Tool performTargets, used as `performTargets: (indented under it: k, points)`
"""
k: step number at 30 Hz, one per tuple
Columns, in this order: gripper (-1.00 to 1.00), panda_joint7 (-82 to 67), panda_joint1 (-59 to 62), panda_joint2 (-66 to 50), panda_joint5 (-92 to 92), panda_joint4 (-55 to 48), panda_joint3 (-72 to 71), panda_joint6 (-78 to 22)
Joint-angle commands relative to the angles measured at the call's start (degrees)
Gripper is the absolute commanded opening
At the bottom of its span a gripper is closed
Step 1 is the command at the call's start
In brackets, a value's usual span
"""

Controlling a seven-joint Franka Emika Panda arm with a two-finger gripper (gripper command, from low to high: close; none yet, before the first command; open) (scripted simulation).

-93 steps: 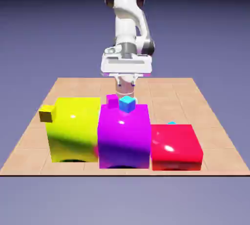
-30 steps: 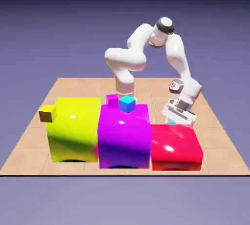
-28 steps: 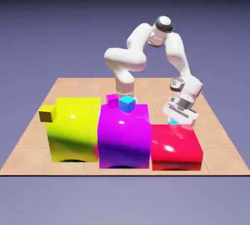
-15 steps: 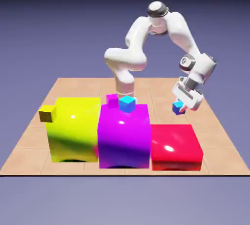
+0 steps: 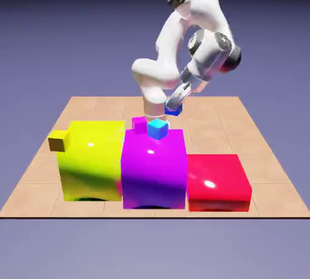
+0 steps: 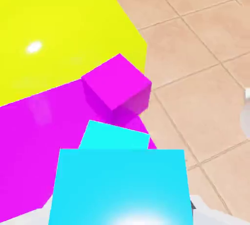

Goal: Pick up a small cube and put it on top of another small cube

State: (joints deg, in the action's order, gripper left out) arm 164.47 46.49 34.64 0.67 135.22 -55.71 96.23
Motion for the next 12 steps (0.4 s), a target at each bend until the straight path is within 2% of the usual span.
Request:
performTargets:
  k: [1,5,6,12]
  points:
    - [-1.00,0.30,0.12,-0.25,-0.09,2.07,-0.35,2.20]
    - [-1.00,1.37,0.52,-1.09,-0.17,9.20,-1.55,9.97]
    - [1.00,1.37,0.52,-1.09,-0.17,9.20,-1.55,9.97]
    - [1.00,-0.01,0.00,0.00,-0.06,0.00,0.00,-0.06]
